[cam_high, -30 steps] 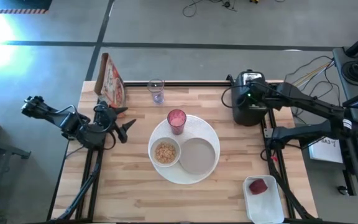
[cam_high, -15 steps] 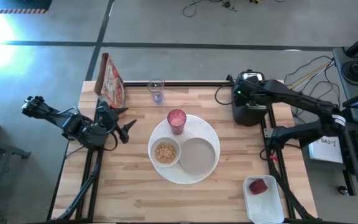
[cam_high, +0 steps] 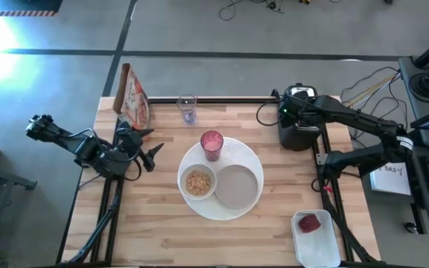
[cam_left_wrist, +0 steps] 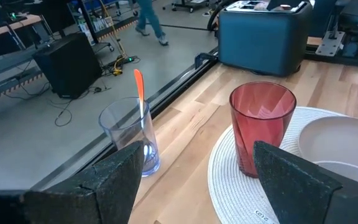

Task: Arrange a breakfast setting
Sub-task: Put the toasted bagel on top of the gray plate on white table mat

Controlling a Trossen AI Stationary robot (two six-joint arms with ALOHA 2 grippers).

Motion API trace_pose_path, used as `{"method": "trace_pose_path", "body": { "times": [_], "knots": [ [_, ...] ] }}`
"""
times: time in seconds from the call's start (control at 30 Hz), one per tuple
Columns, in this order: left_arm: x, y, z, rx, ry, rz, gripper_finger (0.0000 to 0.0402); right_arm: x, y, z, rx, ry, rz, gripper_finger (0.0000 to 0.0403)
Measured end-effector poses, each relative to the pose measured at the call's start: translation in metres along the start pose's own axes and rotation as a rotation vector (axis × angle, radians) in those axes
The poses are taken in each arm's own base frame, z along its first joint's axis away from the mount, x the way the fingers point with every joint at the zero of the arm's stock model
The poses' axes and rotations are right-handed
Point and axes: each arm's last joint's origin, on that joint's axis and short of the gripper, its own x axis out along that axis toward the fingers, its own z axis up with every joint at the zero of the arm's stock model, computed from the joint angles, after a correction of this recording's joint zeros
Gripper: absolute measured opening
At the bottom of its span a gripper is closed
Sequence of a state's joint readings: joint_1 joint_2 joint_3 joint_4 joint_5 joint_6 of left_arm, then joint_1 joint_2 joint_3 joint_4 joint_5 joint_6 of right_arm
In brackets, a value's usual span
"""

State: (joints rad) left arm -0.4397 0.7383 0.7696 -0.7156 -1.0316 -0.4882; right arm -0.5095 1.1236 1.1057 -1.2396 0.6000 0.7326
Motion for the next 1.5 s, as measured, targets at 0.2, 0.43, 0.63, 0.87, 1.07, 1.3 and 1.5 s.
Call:
{"method": "trace_pose_path", "body": {
  "times": [0.2,0.43,0.63,0.87,1.07,1.3,1.5],
  "knots": [
    [0.0,0.0,0.0,0.0,0.001,0.001,0.0283,0.003,0.0,-0.002,0.023,-0.001,-0.012,0.0188],
    [0.001,0.0,-0.002,0.008,0.005,0.003,0.0283,0.007,0.001,-0.003,0.04,-0.008,-0.01,0.0156],
    [0.003,-0.001,-0.008,0.007,0.014,0.008,0.0283,0.007,0.001,-0.001,0.047,-0.011,-0.004,0.0141],
    [0.005,-0.002,-0.014,-0.009,0.019,0.019,0.0283,0.009,-0.001,0.0,0.058,-0.006,-0.012,0.014],
    [0.004,-0.001,-0.013,-0.011,0.016,0.018,0.0283,0.015,-0.004,0.0,0.064,0.018,-0.032,0.0139],
    [0.003,0.001,-0.013,-0.014,0.012,0.016,0.0283,0.022,-0.004,-0.006,0.057,0.017,-0.058,0.0139],
    [0.002,0.002,-0.012,-0.021,0.008,0.015,0.0283,0.021,-0.003,-0.003,0.055,0.009,-0.041,0.0139]
  ]
}}
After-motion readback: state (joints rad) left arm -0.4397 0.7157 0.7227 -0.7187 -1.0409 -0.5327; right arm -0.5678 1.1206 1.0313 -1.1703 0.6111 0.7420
